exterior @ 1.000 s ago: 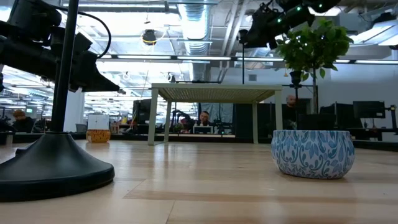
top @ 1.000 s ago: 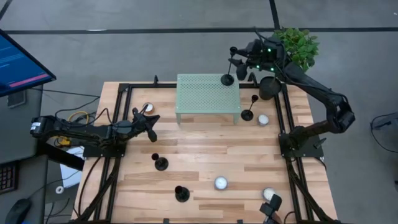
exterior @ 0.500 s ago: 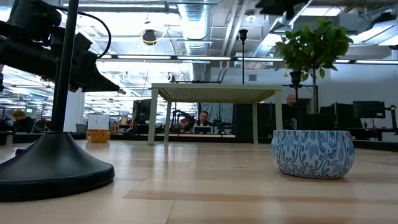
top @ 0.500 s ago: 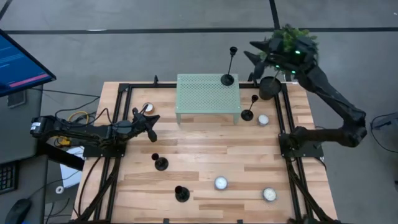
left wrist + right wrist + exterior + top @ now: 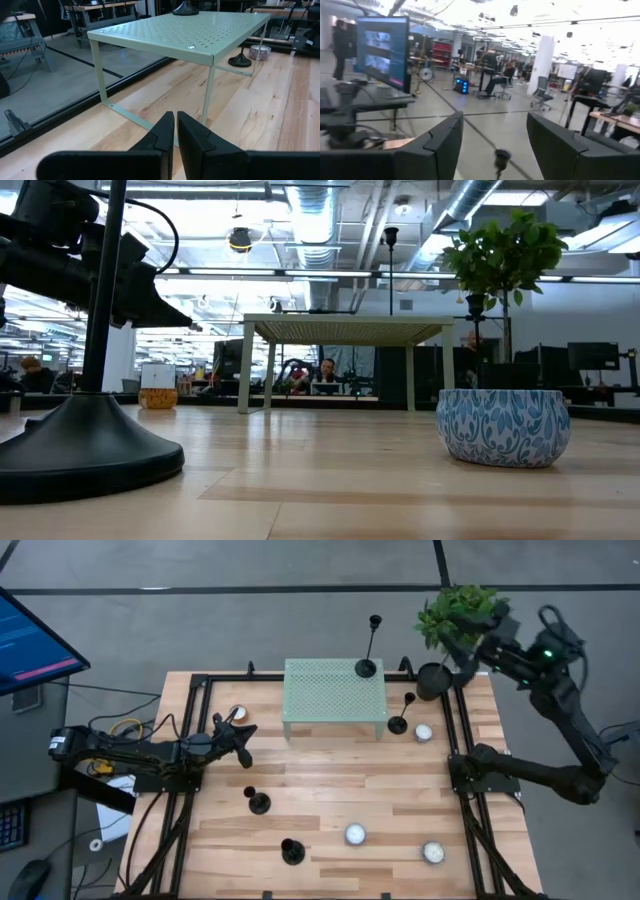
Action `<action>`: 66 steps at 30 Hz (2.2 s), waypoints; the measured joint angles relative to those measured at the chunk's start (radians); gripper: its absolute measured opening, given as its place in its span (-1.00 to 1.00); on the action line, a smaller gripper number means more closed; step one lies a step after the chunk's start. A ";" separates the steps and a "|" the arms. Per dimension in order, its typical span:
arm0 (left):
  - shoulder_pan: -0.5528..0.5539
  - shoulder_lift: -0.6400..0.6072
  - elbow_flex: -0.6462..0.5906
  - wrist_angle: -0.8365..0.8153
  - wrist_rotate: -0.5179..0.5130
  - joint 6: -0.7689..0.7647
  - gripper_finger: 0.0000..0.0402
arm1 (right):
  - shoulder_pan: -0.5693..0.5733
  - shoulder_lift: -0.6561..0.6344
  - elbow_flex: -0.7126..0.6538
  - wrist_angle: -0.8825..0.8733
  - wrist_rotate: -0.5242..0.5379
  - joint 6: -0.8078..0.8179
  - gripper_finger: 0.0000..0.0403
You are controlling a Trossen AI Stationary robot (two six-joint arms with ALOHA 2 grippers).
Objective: Pick & Place candle stick holders
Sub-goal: Put the black candle holder on the shelf
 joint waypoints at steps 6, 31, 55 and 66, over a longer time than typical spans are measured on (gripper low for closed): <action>0.000 0.000 0.000 0.030 0.000 0.000 -0.89 | 0.059 -0.087 0.000 -0.171 -0.001 0.003 -0.04; 0.000 0.027 0.101 0.487 0.149 0.005 -0.92 | 0.318 -0.337 -0.217 -0.348 0.000 0.216 -0.45; -0.001 0.412 0.753 -0.154 0.402 -0.009 -0.94 | 0.317 -0.434 -0.337 -0.305 0.000 0.203 -0.62; -0.079 0.521 0.915 -0.331 0.598 -0.076 -0.53 | 0.317 -0.434 -0.337 -0.306 -0.001 0.202 -0.62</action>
